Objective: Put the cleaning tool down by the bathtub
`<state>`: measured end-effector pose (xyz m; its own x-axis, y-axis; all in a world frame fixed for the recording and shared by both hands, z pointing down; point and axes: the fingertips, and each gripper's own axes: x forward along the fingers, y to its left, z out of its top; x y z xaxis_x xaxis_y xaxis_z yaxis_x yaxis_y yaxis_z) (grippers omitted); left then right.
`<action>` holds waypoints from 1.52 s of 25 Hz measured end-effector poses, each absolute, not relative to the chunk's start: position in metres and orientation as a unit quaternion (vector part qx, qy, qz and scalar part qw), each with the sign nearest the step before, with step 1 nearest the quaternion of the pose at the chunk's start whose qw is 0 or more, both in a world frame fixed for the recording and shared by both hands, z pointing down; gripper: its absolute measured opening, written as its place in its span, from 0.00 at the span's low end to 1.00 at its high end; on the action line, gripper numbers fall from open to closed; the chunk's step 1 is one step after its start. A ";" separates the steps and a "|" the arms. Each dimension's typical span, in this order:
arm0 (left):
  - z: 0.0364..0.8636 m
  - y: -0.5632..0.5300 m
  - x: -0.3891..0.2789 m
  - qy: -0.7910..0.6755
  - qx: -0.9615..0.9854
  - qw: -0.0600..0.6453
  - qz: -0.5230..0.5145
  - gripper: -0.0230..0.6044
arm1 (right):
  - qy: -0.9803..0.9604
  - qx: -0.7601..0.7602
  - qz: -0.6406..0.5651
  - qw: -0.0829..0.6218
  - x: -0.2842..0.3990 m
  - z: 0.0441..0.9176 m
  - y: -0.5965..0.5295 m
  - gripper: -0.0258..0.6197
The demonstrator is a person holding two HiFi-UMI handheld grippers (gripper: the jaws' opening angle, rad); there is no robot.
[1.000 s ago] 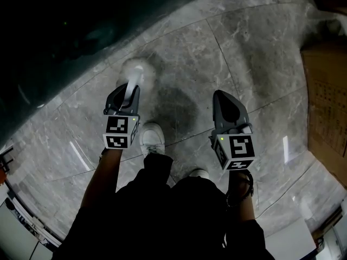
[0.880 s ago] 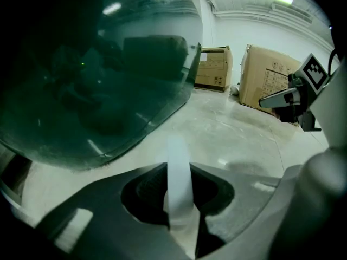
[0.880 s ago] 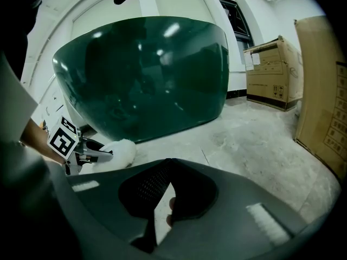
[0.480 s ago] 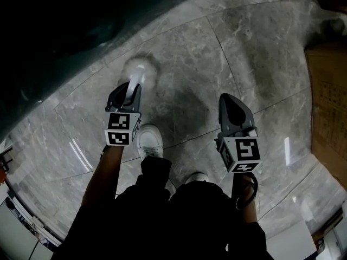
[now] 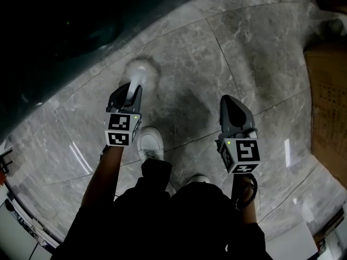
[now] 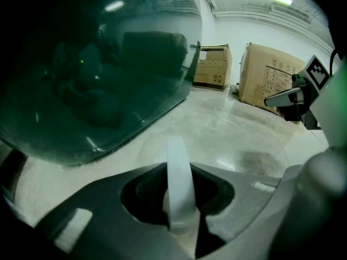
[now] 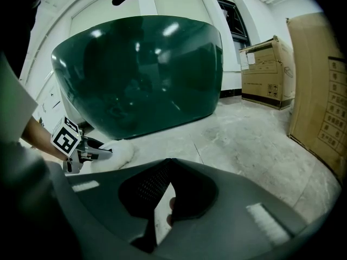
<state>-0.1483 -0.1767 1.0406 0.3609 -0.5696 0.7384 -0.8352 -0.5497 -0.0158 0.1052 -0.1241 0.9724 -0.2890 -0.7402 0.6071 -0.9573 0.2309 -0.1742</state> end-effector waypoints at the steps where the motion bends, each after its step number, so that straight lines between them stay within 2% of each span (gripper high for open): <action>1: 1.041 -0.176 -0.148 -0.436 0.804 0.186 0.360 0.18 | -0.758 0.559 0.265 0.205 0.105 0.971 -0.124 0.07; 8: 1.041 -0.178 -0.150 -0.433 0.802 0.188 0.365 0.20 | -0.760 0.553 0.259 0.221 0.107 0.951 -0.119 0.07; 11: 1.040 -0.180 -0.154 -0.432 0.803 0.192 0.364 0.26 | -0.757 0.553 0.260 0.230 0.113 0.946 -0.114 0.07; 14: 1.038 -0.179 -0.155 -0.421 0.807 0.201 0.361 0.37 | -0.755 0.552 0.260 0.239 0.118 0.942 -0.111 0.07; 18: 1.021 -0.172 -0.154 -0.416 0.807 0.211 0.362 0.40 | -0.750 0.558 0.262 0.240 0.123 0.922 -0.111 0.07; 38: 0.774 -0.115 -0.141 -0.396 0.812 0.229 0.363 0.40 | -0.752 0.553 0.267 0.239 0.113 0.670 -0.074 0.07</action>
<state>-0.1411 -0.1154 0.7745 0.4227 -0.4763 0.7710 -0.8095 -0.5810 0.0849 0.1132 -0.0738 0.6699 -0.2745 -0.7034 0.6556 -0.9594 0.2462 -0.1375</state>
